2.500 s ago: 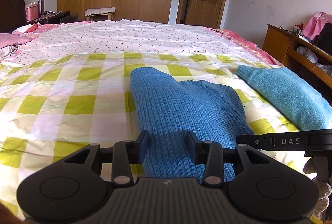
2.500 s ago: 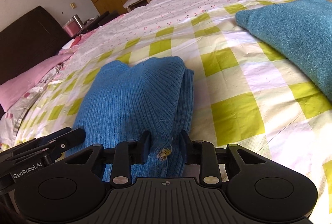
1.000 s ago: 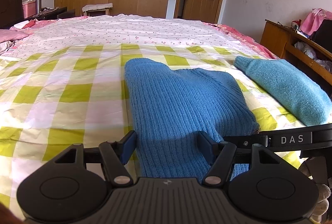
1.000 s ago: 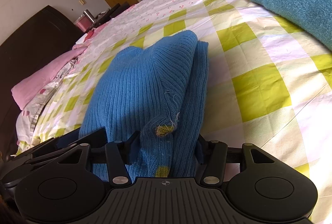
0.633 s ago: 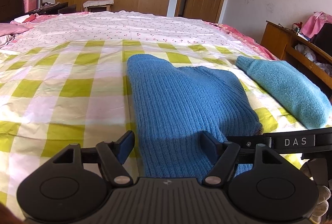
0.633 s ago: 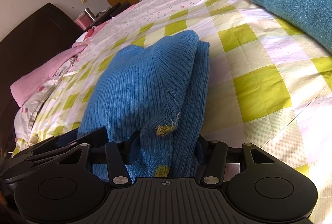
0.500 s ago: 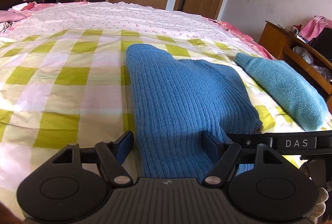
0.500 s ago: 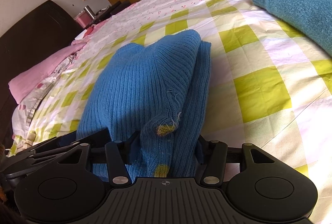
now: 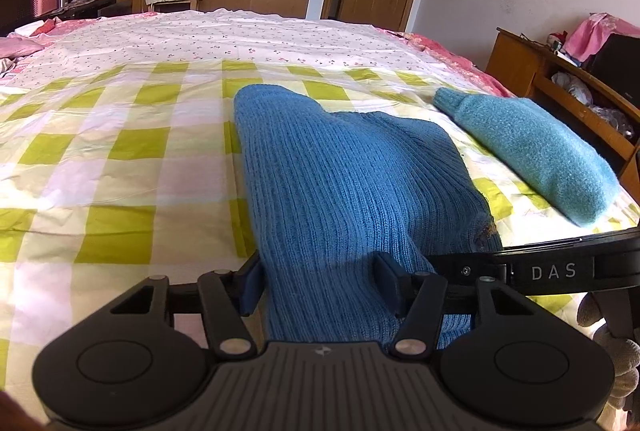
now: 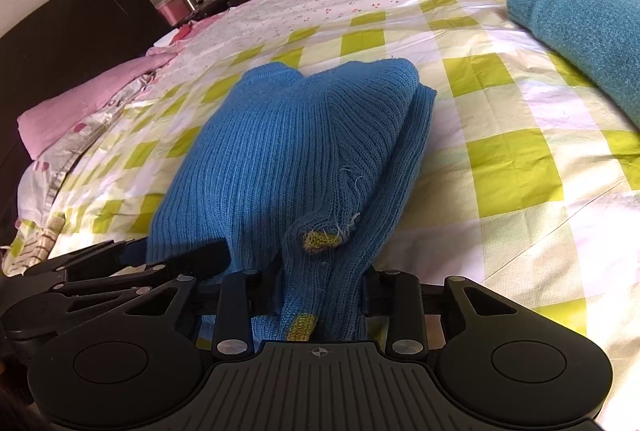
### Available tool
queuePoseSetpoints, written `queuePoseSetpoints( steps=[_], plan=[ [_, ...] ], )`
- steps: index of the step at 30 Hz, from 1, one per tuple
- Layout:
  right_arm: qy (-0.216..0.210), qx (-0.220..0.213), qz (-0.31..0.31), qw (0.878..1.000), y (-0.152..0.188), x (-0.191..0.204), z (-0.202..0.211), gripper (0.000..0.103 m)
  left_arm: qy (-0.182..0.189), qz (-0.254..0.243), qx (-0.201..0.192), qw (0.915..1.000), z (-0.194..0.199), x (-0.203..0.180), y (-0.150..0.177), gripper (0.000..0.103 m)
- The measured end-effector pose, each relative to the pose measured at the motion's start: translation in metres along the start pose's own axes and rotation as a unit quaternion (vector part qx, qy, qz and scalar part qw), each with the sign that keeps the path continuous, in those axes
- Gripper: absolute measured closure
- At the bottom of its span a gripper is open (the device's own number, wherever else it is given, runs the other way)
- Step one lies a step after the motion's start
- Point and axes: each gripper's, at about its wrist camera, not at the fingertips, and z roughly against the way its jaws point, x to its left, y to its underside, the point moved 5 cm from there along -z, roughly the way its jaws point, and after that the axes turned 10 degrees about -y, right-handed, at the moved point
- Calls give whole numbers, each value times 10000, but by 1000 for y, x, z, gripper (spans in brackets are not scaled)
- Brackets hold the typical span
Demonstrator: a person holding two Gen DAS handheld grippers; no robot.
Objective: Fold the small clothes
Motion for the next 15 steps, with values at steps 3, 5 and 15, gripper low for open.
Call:
queuePoseSetpoints(
  steps=[3, 5, 15],
  plan=[
    [20, 62, 133, 9999, 6, 7, 5, 70, -9, -70, -9, 10000, 12, -2, 7, 41],
    [-12, 95, 153, 9998, 11, 10, 9, 70, -4, -94, -1, 10000, 21, -2, 11, 41],
    [-181, 290, 342, 9988, 54, 32, 33, 70, 93, -120, 148, 9998, 64, -2, 51, 41]
  ],
)
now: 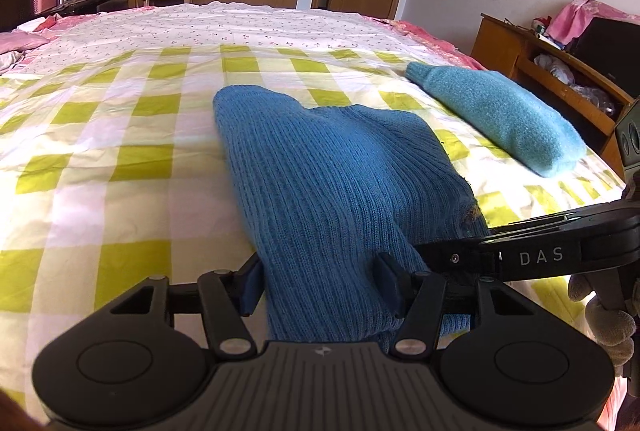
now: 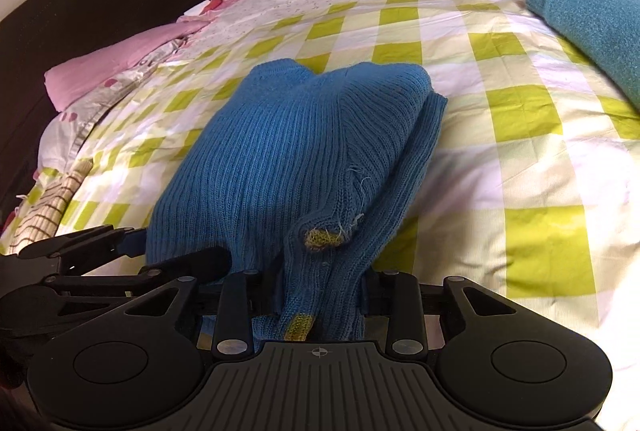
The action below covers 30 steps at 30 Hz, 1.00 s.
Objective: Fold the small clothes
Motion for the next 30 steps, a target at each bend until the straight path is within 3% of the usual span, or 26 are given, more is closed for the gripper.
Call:
queuePoseSetpoints(
  steps=[12, 19, 30],
  plan=[
    [160, -152, 56, 9997, 13, 8, 26, 67, -157, 2, -212, 9997, 25, 14, 6, 41],
    [308, -536, -24, 9981, -6, 1, 46, 67, -321, 160, -493, 9981, 31, 30, -10, 41],
    [215, -766, -640, 9948, -38, -14, 27, 67, -233, 40, -634, 9977, 11, 18, -32, 41]
  ],
)
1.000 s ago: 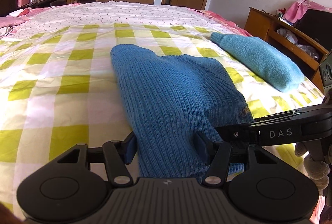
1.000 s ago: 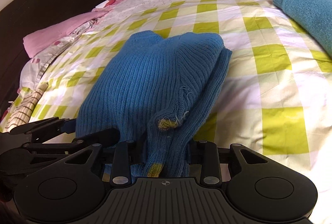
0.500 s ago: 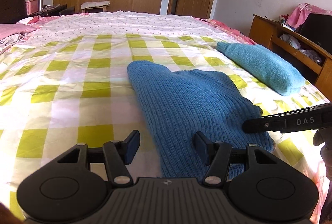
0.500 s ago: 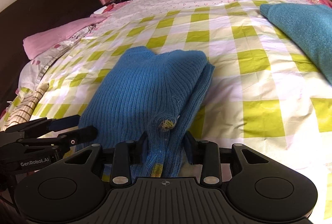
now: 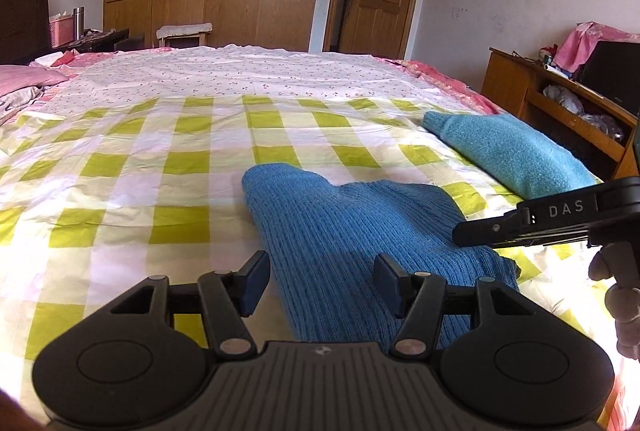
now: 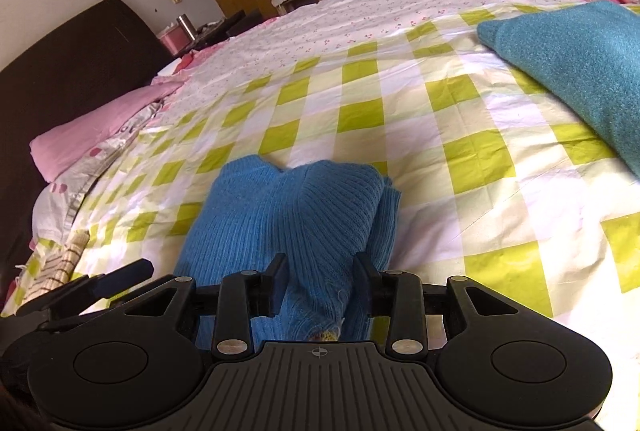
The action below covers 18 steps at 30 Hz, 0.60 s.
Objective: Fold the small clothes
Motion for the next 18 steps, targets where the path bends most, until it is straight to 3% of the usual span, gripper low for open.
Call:
queuePoseSetpoints(
  steps=[6, 9, 11, 18],
  plan=[
    [-143, 38, -464, 9988, -10, -13, -25, 68, 52, -97, 57, 9999, -3, -6, 2, 41],
    [-141, 104, -341, 9993, -8, -11, -29, 80, 67, -123, 98, 9999, -3, -8, 4, 41],
    [-171, 82, -298, 9994, -6, -9, -22, 88, 95, -140, 108, 9998, -1, -9, 6, 41],
    [-240, -122, -293, 9992, 9, -9, 17, 91, 164, -316, 150, 9993, 6, -18, 17, 41]
  ],
)
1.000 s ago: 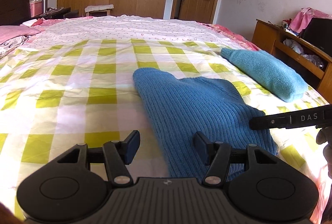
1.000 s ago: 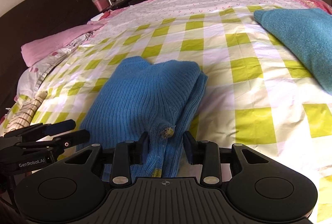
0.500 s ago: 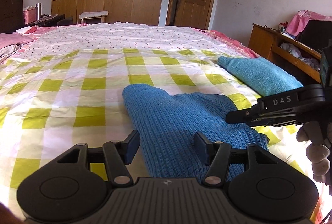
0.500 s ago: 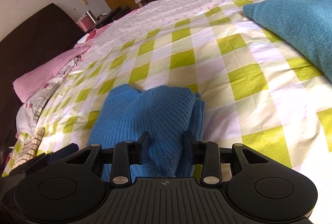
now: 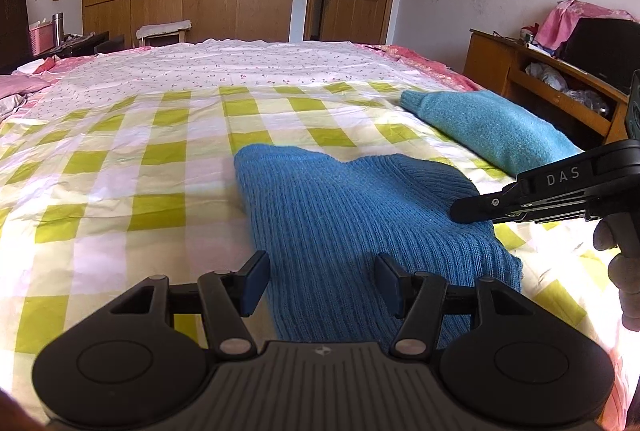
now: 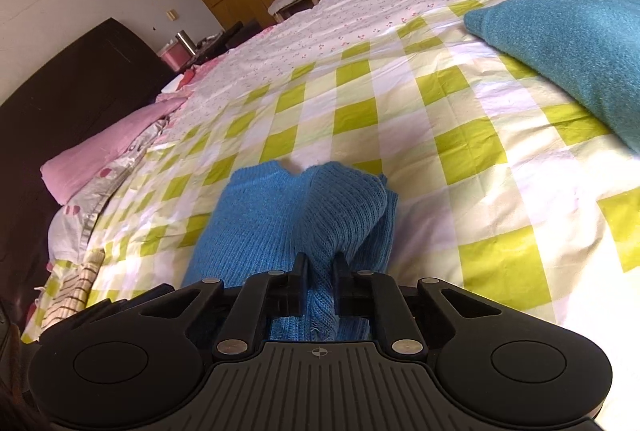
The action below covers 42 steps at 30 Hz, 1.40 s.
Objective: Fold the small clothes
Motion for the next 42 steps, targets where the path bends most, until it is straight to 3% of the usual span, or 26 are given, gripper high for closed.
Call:
queuePoseSetpoints(
  steps=[4, 7, 12, 17, 21, 25, 31, 42],
  plan=[
    [427, 105, 89, 9990, 13, -13, -13, 91, -74, -51, 88, 9999, -4, -4, 4, 40],
    [433, 110, 12, 9990, 11, -14, -13, 89, -167, -121, 118, 9997, -2, -6, 1, 40],
    [599, -136, 470, 9970, 8, 8, 11, 86, -292, -189, 71, 9994, 4, -8, -2, 40],
    [424, -212, 794, 9957, 21, 35, 28, 86, -316, -225, 89, 9992, 7, -11, 1, 40],
    [264, -34, 1043, 9942, 41, 50, 22, 86, -371, -195, 136, 9990, 7, -10, 4, 40],
    [518, 242, 1068, 9926, 58, 40, 9, 87, -391, -181, 180, 9989, 6, -10, 7, 40],
    [718, 306, 1102, 9908, 64, 32, 5, 93, -427, -185, 213, 9987, 7, -13, 10, 40],
    [655, 68, 1257, 9899, 66, 61, 31, 86, -569, 30, 255, 9981, 17, -9, 12, 34]
  ],
)
